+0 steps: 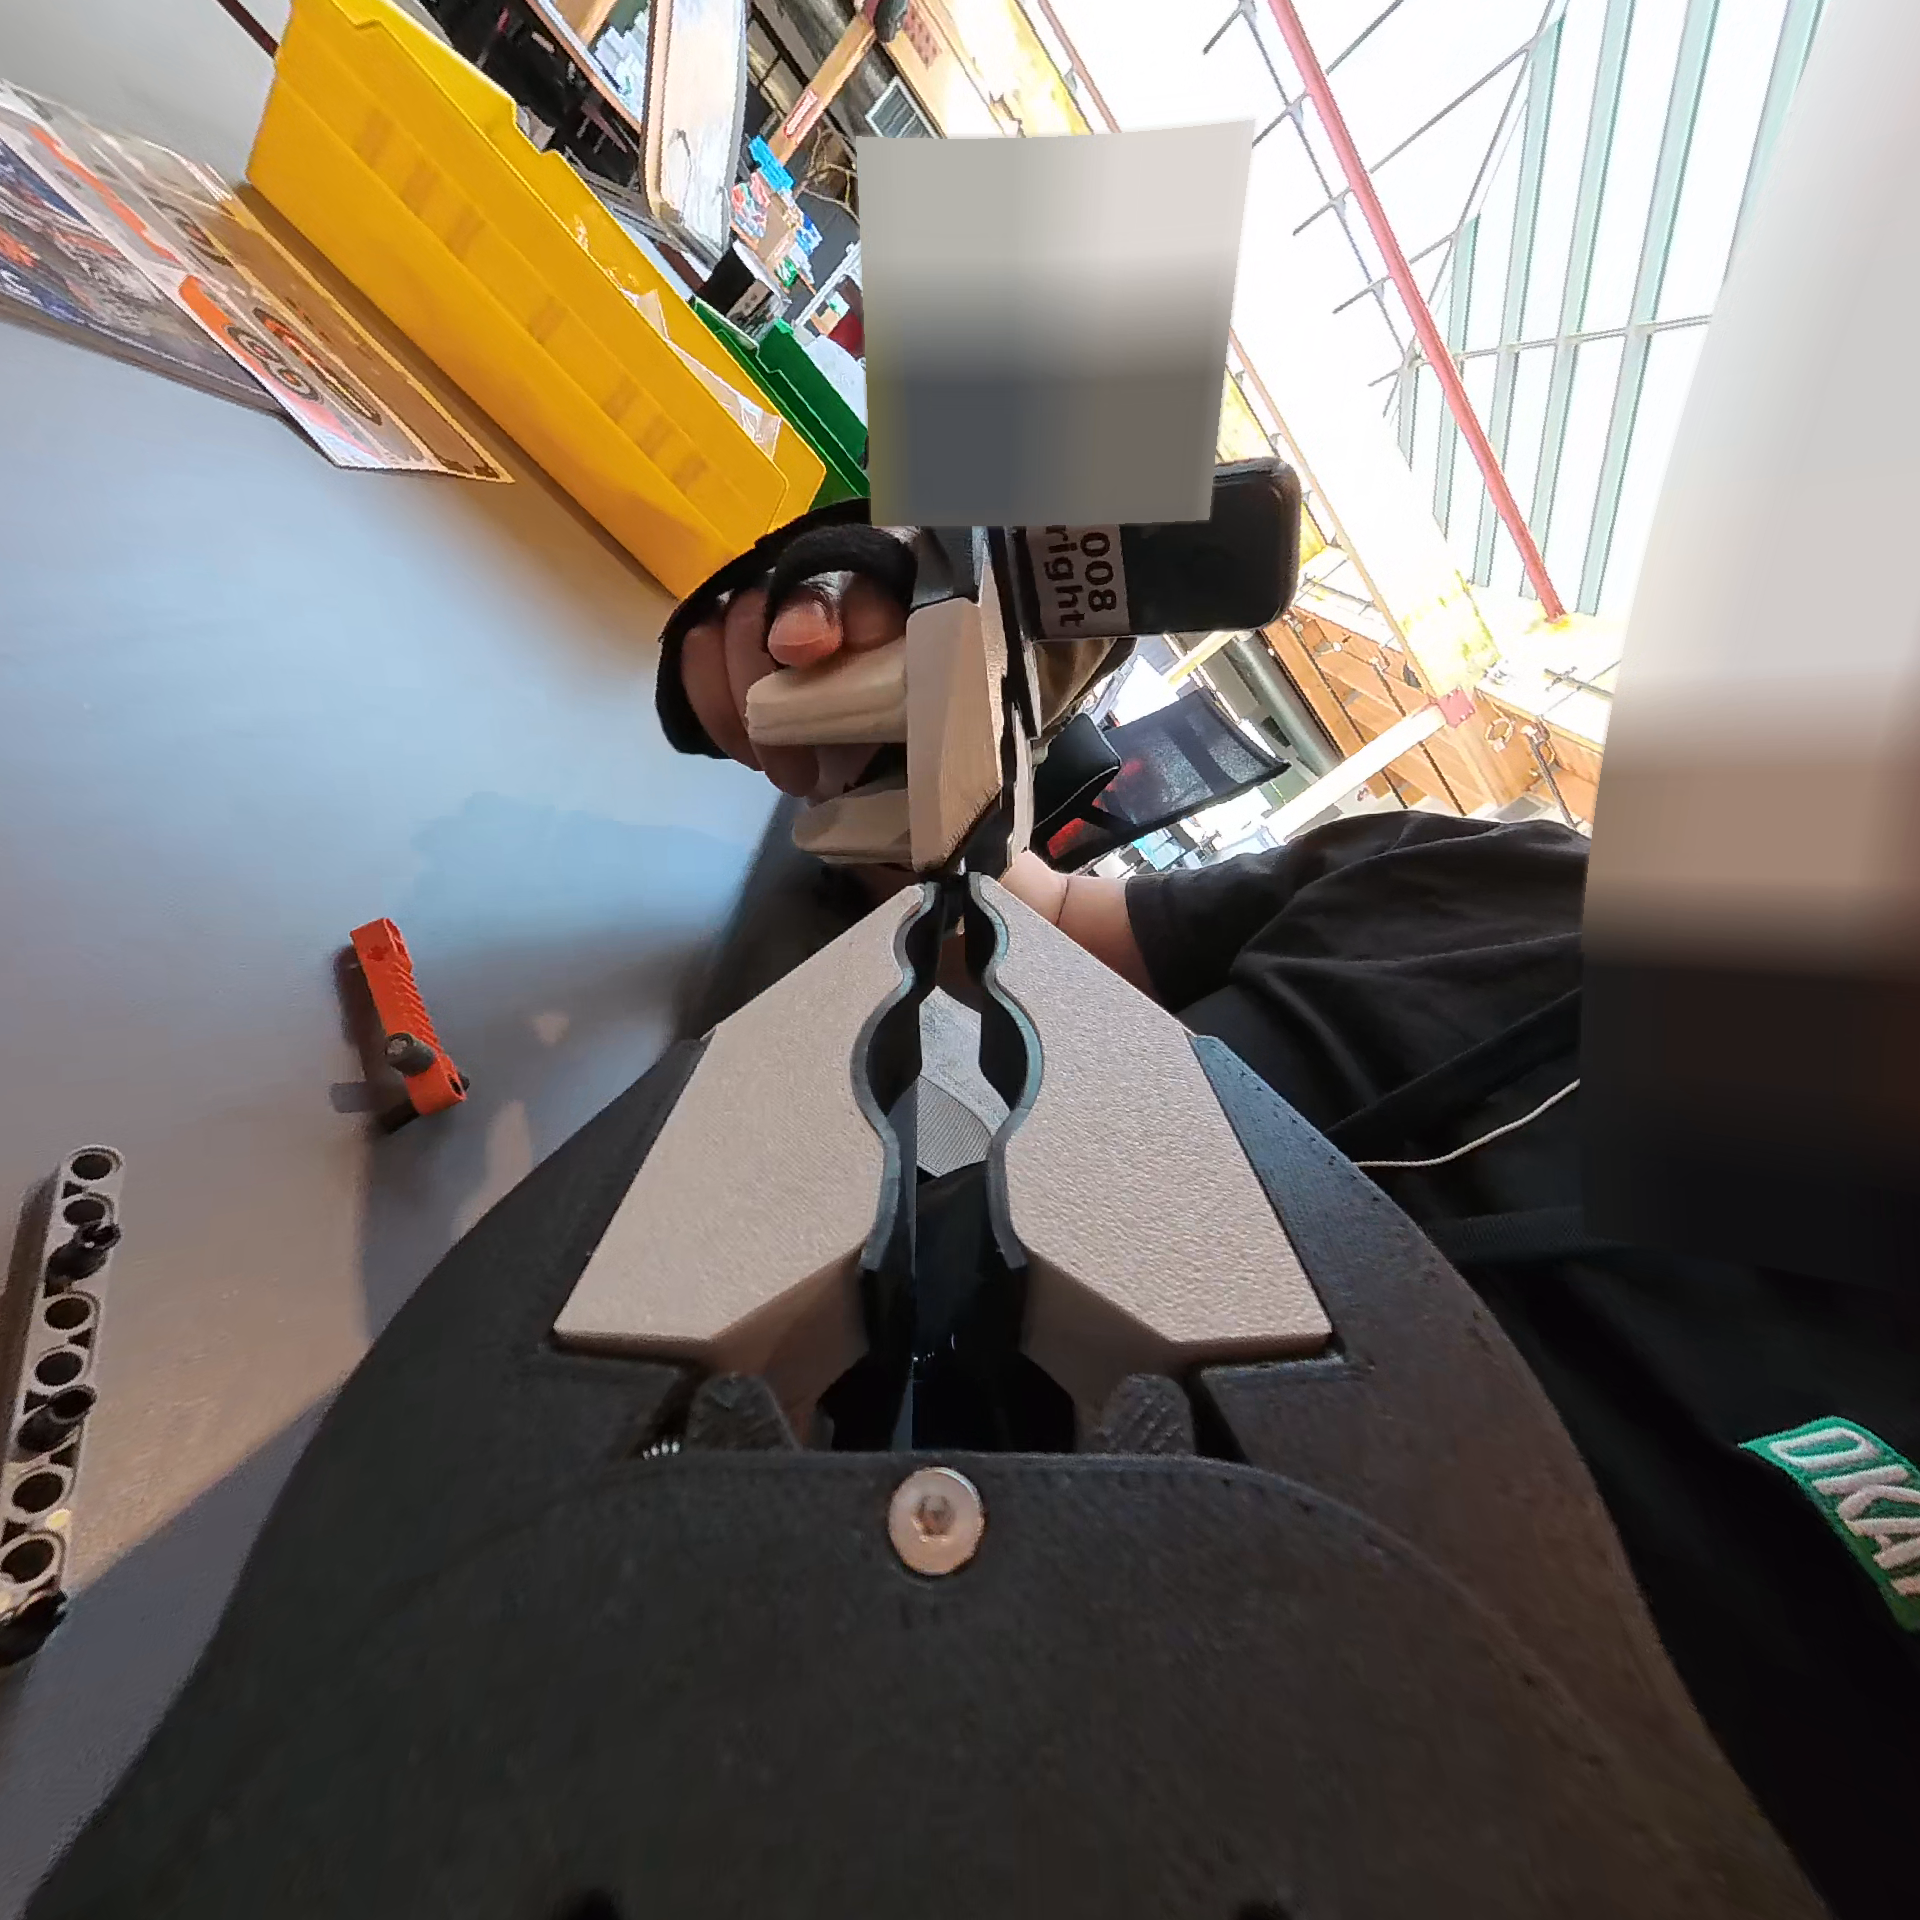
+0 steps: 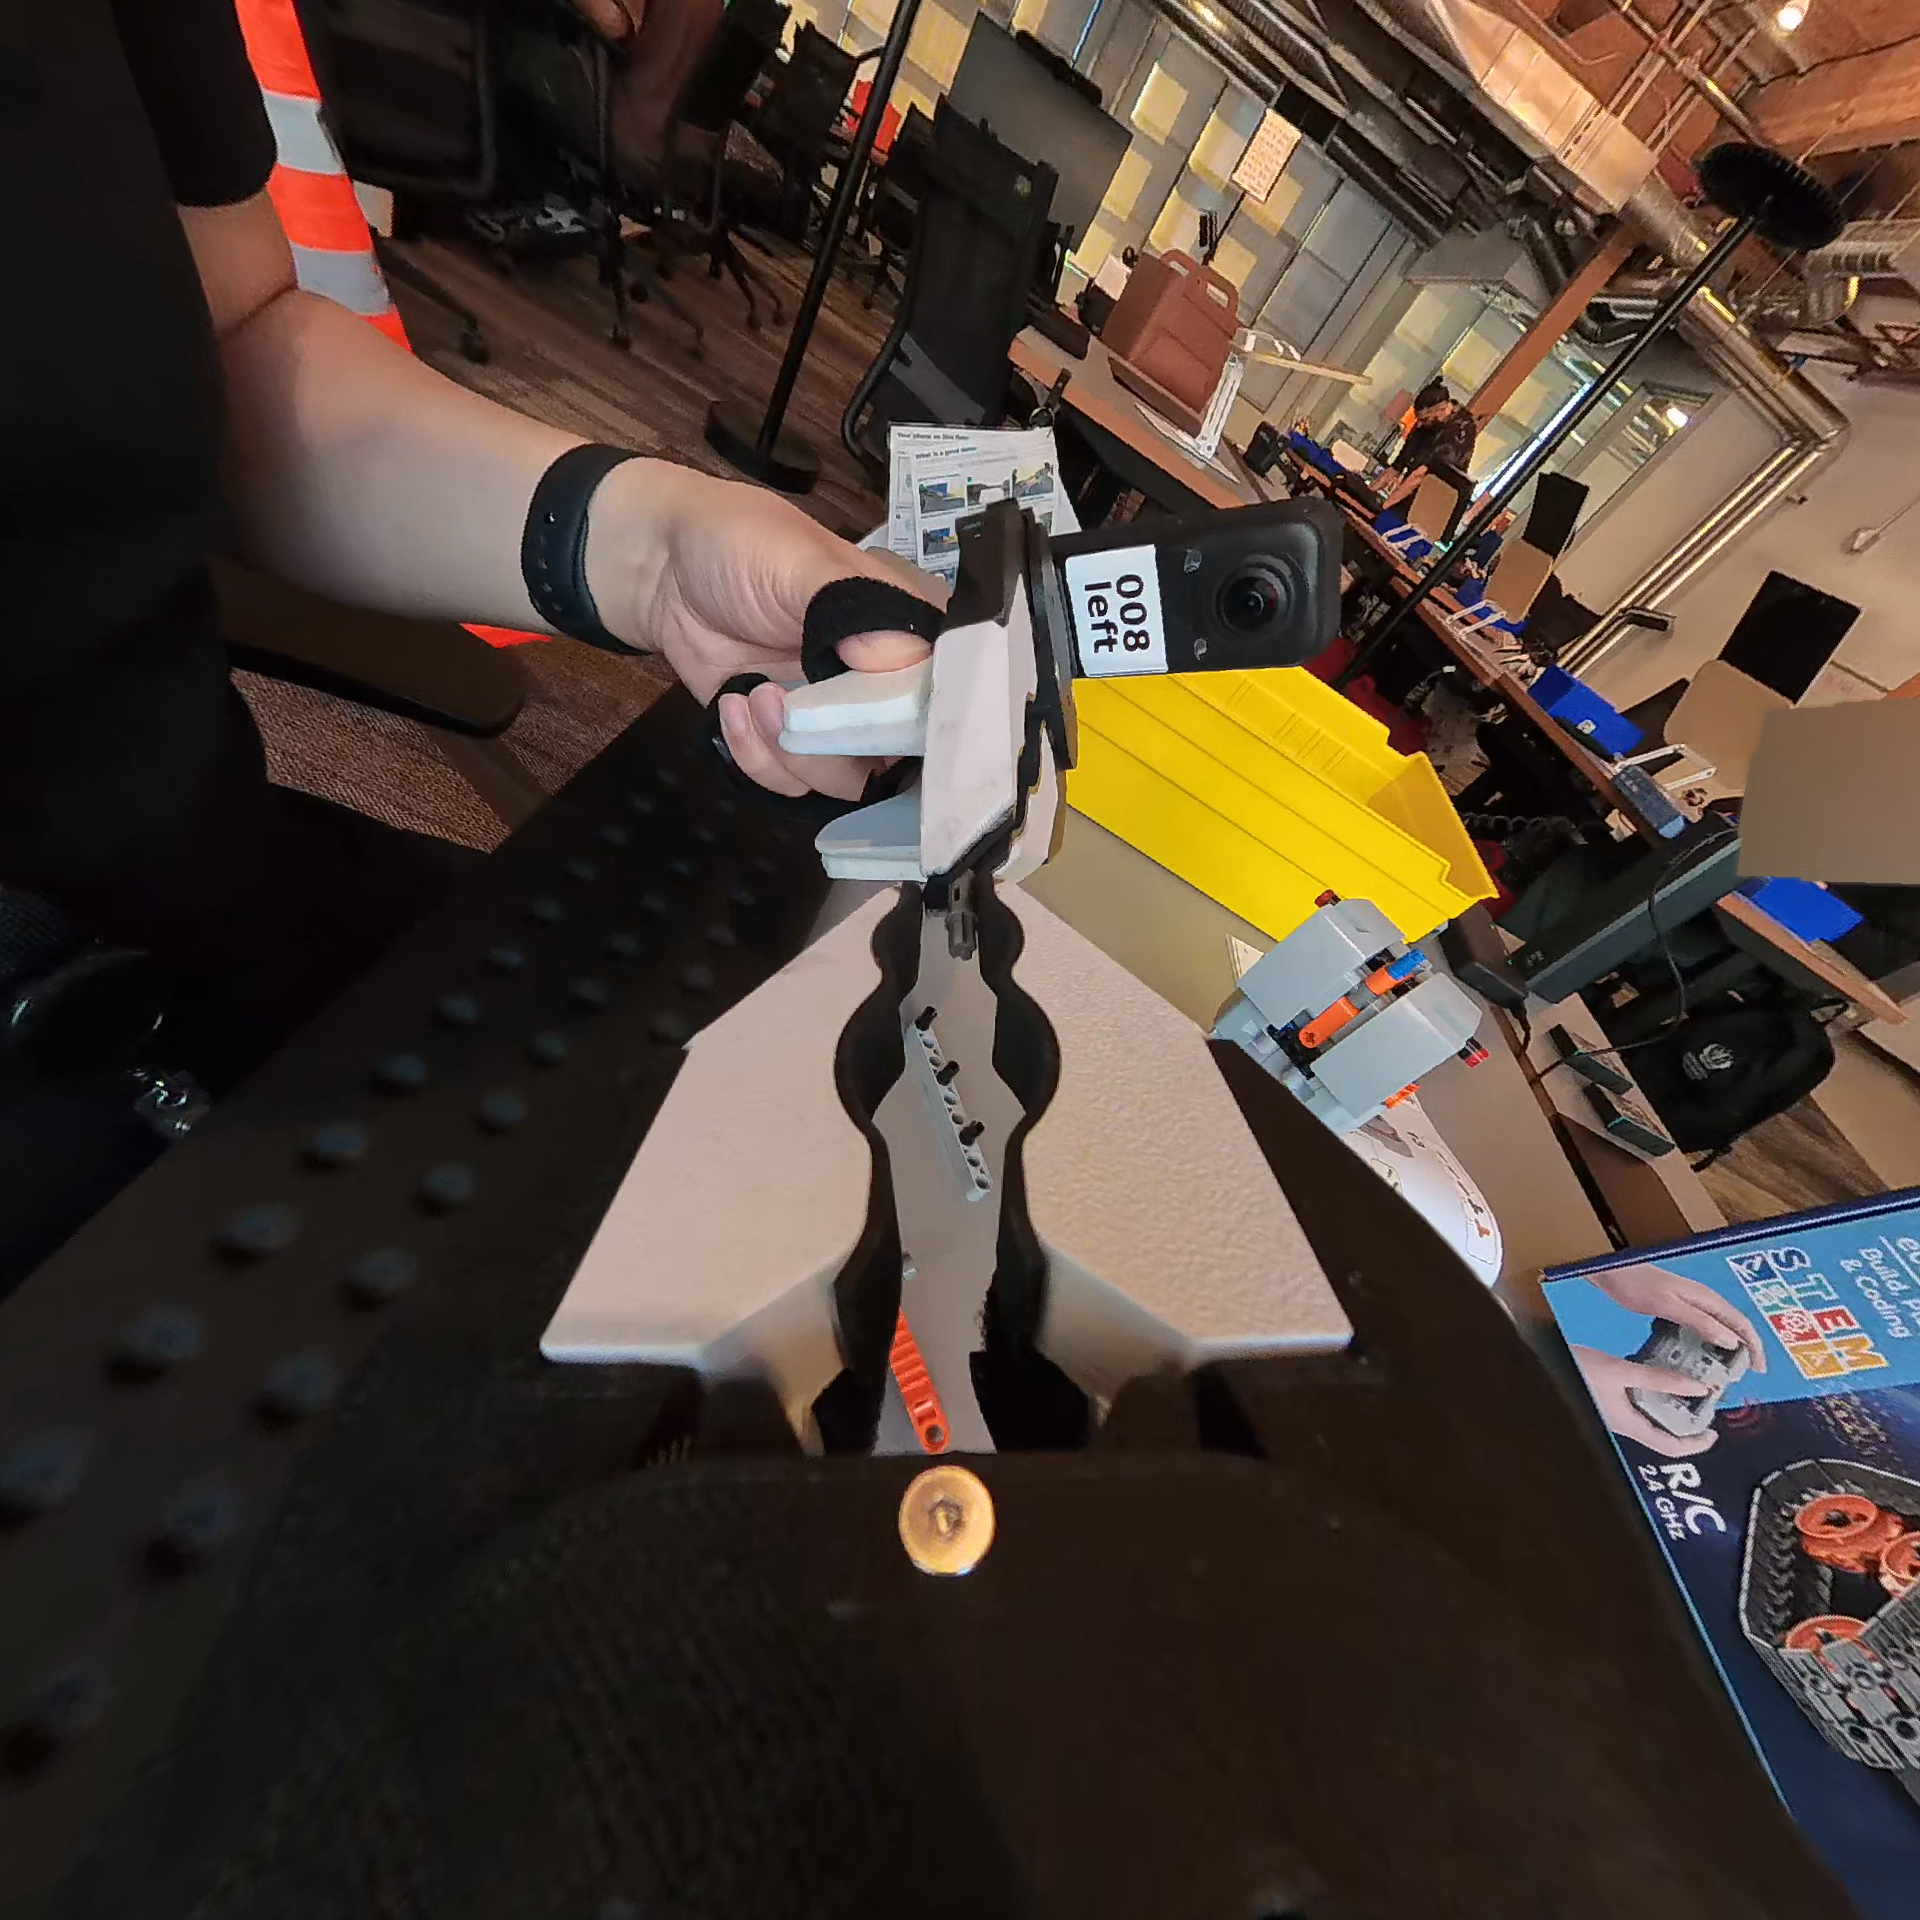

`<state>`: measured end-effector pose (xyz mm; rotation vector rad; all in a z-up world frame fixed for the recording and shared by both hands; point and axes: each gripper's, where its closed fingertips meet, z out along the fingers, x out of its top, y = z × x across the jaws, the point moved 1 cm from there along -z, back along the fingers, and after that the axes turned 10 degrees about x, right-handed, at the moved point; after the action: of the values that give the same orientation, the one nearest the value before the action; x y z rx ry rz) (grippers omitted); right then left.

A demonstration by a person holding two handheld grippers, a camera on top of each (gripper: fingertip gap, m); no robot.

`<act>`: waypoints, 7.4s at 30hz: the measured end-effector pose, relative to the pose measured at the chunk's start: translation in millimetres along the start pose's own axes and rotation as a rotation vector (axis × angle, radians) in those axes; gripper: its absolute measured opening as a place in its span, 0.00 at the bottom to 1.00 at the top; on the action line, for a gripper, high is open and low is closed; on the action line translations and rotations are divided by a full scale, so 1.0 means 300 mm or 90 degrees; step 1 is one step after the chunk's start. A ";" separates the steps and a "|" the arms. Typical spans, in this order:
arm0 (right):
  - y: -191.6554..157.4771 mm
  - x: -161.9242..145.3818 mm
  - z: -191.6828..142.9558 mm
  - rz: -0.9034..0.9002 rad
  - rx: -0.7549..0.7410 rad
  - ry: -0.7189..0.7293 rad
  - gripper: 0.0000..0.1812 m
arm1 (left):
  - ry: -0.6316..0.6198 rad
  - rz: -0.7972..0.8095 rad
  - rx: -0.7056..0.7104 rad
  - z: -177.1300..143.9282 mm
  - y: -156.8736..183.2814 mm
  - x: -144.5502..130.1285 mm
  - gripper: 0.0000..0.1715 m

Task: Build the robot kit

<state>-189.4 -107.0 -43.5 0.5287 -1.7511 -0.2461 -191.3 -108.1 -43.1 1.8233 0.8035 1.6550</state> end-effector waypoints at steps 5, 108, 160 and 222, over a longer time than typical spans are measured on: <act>-0.002 0.000 -0.005 0.001 0.004 -0.005 0.05 | -0.005 -0.005 0.006 -0.002 -0.006 -0.003 0.00; 0.646 0.135 -1.084 0.132 -1.002 -0.291 0.02 | 0.276 0.424 0.417 -0.315 0.153 0.273 0.25; 0.727 -0.135 -0.920 0.207 -0.897 -0.413 0.02 | 0.205 0.366 0.443 -0.195 -0.069 0.217 0.26; 0.712 0.031 -0.820 0.184 -0.850 -0.296 0.02 | 0.153 0.754 1.207 -0.106 0.063 1.005 0.45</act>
<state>-0.7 103.2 119.0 -0.7939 -1.6384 -1.2653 -201.7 102.0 175.9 3.9711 2.0544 1.5906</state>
